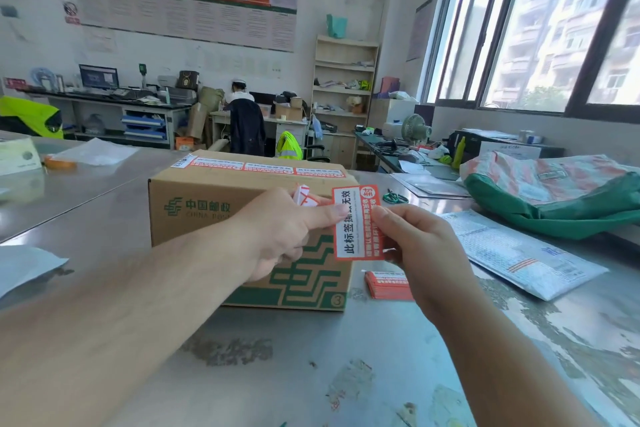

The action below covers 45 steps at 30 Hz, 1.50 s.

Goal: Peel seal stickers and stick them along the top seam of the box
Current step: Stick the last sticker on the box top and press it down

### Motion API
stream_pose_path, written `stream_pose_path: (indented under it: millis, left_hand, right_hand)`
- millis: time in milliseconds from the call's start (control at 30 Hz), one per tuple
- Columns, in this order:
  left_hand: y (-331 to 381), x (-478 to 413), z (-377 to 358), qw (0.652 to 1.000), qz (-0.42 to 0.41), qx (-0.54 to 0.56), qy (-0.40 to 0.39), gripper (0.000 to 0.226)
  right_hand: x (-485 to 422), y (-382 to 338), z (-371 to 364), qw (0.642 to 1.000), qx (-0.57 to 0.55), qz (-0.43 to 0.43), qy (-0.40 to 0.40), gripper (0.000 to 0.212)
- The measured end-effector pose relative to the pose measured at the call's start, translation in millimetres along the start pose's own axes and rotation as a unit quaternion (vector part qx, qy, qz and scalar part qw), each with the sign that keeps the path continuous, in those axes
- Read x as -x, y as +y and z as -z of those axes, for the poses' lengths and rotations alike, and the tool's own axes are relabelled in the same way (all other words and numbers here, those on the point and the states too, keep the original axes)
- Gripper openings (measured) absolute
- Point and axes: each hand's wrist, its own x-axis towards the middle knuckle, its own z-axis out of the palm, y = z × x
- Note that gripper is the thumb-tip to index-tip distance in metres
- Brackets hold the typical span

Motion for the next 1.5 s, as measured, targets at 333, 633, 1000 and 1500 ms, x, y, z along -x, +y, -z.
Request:
stream_pose_path:
  millis: [333,633,1000,1500]
  left_hand:
    - [46.8,-44.5,13.4,0.996,-0.029,-0.069,0.043,0.025]
    - [60.0,-100.3,23.6,0.992,-0.023,-0.110,0.063,0.024]
    - [63.1,-159.3,21.3,0.984,-0.008,-0.159,0.085,0.025]
    - [58.8,-188.4,8.2,0.964,0.027,-0.242,0.103,0.021]
  right_hand:
    - [-45.7,-31.8,-3.2,0.999,-0.027,-0.033,-0.020,0.024]
    - [-104.0,-43.2,-6.5,0.998,0.015,-0.068,0.000,0.018]
    - [-164.3,-25.5,-3.3,0.990,0.067,-0.125,0.015,0.015]
    - [-185.8,-1.9,-8.5,0.984,0.051,-0.173,-0.011,0.015]
